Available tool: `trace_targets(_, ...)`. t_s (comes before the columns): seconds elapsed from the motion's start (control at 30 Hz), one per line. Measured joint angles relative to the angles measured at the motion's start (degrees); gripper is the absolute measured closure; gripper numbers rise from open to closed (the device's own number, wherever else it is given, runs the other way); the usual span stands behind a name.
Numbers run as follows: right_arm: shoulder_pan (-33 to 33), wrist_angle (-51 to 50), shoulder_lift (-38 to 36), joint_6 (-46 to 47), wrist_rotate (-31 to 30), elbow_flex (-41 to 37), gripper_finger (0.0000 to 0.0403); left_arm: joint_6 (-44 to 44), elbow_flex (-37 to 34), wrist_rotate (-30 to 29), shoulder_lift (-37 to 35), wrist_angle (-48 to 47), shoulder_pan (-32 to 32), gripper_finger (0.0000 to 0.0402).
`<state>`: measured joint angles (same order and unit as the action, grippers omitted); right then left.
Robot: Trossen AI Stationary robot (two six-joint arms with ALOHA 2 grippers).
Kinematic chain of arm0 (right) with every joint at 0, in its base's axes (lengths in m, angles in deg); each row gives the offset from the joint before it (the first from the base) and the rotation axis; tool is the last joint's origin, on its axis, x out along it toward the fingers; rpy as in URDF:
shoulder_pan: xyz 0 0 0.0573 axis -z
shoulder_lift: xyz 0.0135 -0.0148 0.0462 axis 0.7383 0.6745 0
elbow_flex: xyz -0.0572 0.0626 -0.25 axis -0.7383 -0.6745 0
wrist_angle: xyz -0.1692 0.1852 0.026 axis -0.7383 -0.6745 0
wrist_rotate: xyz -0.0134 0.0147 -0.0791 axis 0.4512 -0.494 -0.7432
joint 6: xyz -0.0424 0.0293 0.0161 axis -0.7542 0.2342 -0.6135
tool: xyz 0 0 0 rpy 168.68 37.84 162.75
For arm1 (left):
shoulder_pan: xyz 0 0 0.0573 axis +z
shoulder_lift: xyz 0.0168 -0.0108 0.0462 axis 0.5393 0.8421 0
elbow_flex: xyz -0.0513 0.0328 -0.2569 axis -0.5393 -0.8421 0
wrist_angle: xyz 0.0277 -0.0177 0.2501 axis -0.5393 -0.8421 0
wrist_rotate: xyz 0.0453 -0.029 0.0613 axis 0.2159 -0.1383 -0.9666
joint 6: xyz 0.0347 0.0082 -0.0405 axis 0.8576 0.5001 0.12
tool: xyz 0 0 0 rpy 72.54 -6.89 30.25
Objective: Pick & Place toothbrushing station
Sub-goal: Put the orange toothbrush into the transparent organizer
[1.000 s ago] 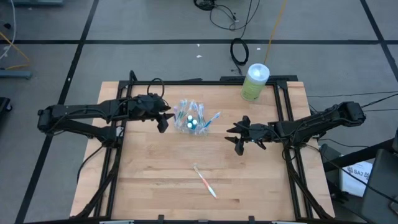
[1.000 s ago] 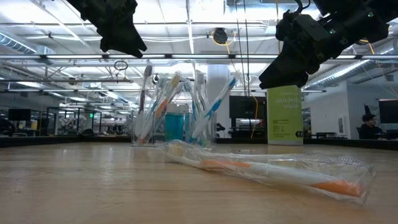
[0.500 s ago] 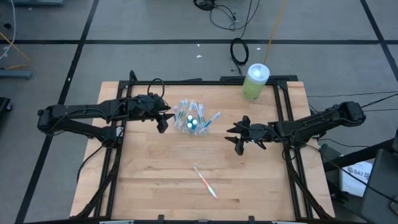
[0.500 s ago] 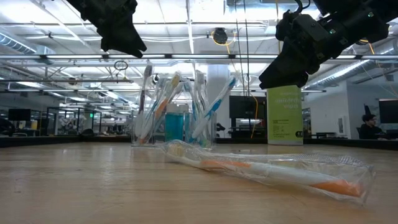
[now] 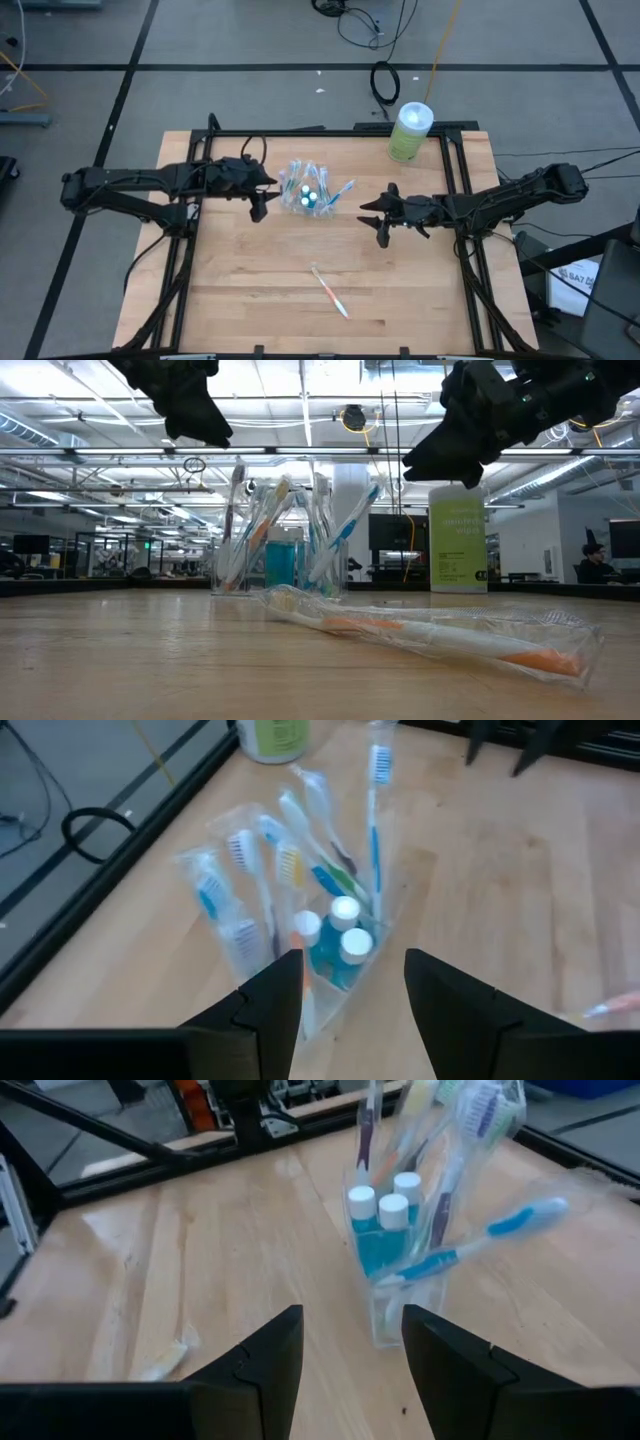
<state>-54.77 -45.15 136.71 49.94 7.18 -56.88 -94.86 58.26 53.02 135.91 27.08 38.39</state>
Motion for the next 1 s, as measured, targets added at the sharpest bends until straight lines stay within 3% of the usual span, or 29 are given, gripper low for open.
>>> trace_targets(0.23,0.82,1.49,0.04,-1.42,-1.48,-0.02,0.0236,-0.75,0.0,0.47,0.0,-0.39,-5.8,0.0218)
trace_targets(0.37,0.16,6.17,0.74,-0.2,5.1,-0.02,0.0236,-5.33,0.0,-1.59,0.0,-0.55,-9.12,0.0218)
trace_targets(0.53,-4.47,13.67,7.06,0.71,7.41,0.64,0.0236,-5.76,0.0,-4.52,0.0,-2.02,-12.22,0.0218)
trace_targets(0.67,-8.36,14.27,14.05,0.88,7.14,6.18,0.0236,-6.19,-0.33,-4.52,0.85,-2.07,-13.0,0.0218)
trace_targets(0.83,-12.06,2.49,23.04,-1.35,7.03,19.78,0.0236,-6.78,-0.56,-4.54,3.46,-2.09,-12.8,0.0218)
trace_targets(1.0,-13.86,-14.77,30.99,5.6,4.27,30.87,0.0236,-8.11,-0.46,-4.48,3.58,-2.3,-12.8,0.0218)
